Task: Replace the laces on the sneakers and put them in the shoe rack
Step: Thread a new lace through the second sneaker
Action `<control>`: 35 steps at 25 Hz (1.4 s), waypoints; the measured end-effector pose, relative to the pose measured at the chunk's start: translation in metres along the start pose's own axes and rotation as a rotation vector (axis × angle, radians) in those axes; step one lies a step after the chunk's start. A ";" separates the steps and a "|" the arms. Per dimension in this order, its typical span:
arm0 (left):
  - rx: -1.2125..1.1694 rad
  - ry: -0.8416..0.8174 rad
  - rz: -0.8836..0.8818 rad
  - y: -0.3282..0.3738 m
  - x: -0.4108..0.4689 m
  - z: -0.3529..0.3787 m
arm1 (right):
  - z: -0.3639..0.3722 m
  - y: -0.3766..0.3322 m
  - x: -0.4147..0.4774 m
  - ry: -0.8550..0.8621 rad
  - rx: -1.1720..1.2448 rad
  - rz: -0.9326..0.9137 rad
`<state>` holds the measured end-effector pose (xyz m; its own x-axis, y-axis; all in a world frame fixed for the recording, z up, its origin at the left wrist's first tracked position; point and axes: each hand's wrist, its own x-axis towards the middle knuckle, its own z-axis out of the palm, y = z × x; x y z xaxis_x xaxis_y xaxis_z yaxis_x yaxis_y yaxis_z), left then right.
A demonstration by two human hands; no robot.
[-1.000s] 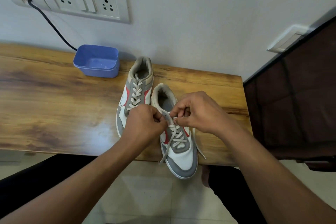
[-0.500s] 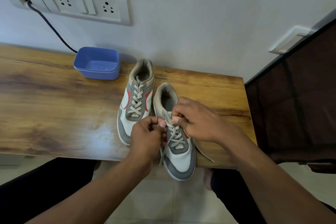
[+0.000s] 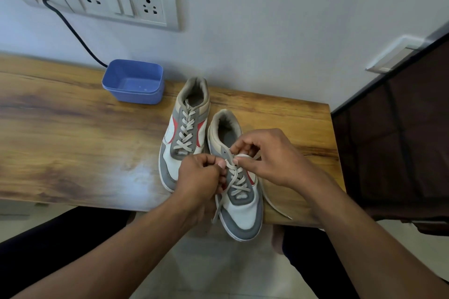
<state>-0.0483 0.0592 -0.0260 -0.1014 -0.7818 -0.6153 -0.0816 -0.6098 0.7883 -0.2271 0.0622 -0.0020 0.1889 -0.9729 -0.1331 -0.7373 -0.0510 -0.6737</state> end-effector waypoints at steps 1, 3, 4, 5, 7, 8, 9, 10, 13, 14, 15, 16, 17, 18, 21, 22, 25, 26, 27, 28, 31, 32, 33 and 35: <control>-0.028 -0.020 -0.003 -0.001 0.001 0.000 | 0.000 0.000 0.001 -0.002 -0.039 -0.022; -0.037 -0.048 0.051 -0.004 0.001 -0.001 | 0.002 0.001 0.003 -0.013 -0.103 -0.069; -0.017 -0.044 0.099 -0.006 0.000 -0.001 | 0.003 0.001 0.004 -0.015 -0.116 -0.077; 0.017 -0.021 0.154 -0.008 -0.001 -0.002 | 0.003 0.000 0.004 -0.013 -0.121 -0.076; 0.102 0.050 0.243 -0.012 0.000 -0.003 | 0.005 -0.001 0.004 -0.024 -0.138 -0.052; 0.152 0.082 0.276 -0.013 0.002 -0.004 | 0.005 -0.002 0.003 -0.039 -0.132 -0.032; 0.201 0.100 0.308 -0.014 0.004 -0.005 | 0.005 -0.003 0.002 -0.053 -0.109 -0.010; 0.246 0.105 0.351 -0.016 0.007 -0.006 | 0.004 -0.003 0.002 -0.062 -0.079 0.013; 0.440 0.032 0.559 -0.012 0.012 -0.014 | 0.002 -0.005 0.003 -0.055 -0.013 0.085; 0.543 -0.029 0.650 -0.008 0.014 -0.018 | 0.001 -0.005 0.003 -0.044 0.005 0.109; 0.665 -0.083 0.738 -0.003 0.017 -0.022 | 0.001 -0.005 0.003 -0.031 0.020 0.129; 0.779 -0.120 0.819 0.003 0.019 -0.026 | 0.001 -0.006 0.003 -0.015 0.026 0.141; 0.861 -0.136 0.881 0.009 0.021 -0.029 | 0.001 -0.006 0.003 0.002 0.025 0.147; 0.897 -0.143 0.927 0.012 0.025 -0.031 | 0.000 -0.007 0.002 0.017 0.030 0.150; 0.915 -0.158 1.011 0.018 0.030 -0.033 | -0.002 -0.009 0.001 0.042 0.093 0.172; 0.920 -0.154 1.041 0.018 0.032 -0.033 | -0.002 -0.010 0.001 0.045 0.110 0.178; 0.943 -0.127 1.085 0.021 0.031 -0.032 | 0.000 -0.011 0.000 0.044 0.143 0.201; 0.950 -0.122 1.089 0.020 0.031 -0.032 | 0.000 -0.009 -0.001 0.041 0.144 0.213; 0.963 -0.125 1.087 0.021 0.031 -0.032 | -0.001 -0.007 -0.001 0.034 0.140 0.223; 0.972 -0.138 1.089 0.022 0.032 -0.033 | -0.001 -0.006 0.000 0.026 0.144 0.230; 0.995 -0.186 1.122 0.025 0.039 -0.037 | -0.002 -0.007 -0.001 0.004 0.231 0.251; 1.005 -0.192 1.131 0.026 0.042 -0.037 | -0.001 -0.008 -0.002 -0.003 0.256 0.256; 1.018 -0.191 1.126 0.026 0.043 -0.038 | -0.002 -0.009 -0.002 -0.006 0.279 0.261; 1.018 -0.185 1.120 0.026 0.045 -0.038 | -0.004 -0.010 -0.002 0.005 0.336 0.281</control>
<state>-0.0171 0.0036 -0.0331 -0.6853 -0.6922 0.2264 -0.4996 0.6730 0.5454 -0.2227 0.0638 0.0079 0.0076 -0.9397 -0.3420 -0.5071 0.2911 -0.8112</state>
